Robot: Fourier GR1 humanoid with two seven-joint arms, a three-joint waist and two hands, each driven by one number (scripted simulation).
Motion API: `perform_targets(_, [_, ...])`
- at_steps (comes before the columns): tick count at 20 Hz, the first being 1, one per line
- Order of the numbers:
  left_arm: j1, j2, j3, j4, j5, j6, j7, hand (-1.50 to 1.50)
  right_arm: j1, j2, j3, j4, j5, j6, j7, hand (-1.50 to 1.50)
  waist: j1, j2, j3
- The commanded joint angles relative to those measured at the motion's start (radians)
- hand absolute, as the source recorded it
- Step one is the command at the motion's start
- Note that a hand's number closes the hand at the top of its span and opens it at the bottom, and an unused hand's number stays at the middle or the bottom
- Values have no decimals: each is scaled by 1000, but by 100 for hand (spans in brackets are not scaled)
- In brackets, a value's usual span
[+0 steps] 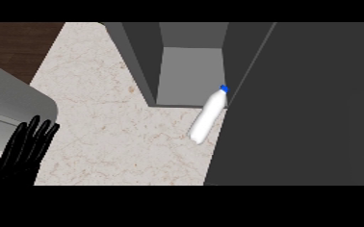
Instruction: Pick up the bottled water, place it into the cabinet and close the cabinet
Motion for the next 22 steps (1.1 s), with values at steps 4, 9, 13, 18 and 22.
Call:
perform_targets(4, [29, 61, 54, -38, 34, -35, 23, -150, -269, 128, 240, -9, 331, -227, 88, 150, -3, 0, -2])
perform_targets(9, [85, 81, 75, -118, 60, -47, 38, -150, -473, 349, 416, 178, 519, -417, 167, 150, 4, 5, 2])
perform_targets(13, [73, 84, 93, -181, 73, 2, 85, -150, -635, 354, 467, 372, 479, -633, 85, 150, 20, 12, 4])
perform_targets(18, [140, 136, 157, -244, 125, -52, 111, -150, -805, 357, 430, 503, 304, -826, 26, 150, 37, 16, 5])
perform_targets(22, [168, 131, 207, -255, 139, -63, 121, -150, -893, 357, 371, 646, 123, -763, -96, 150, 31, 21, 6])
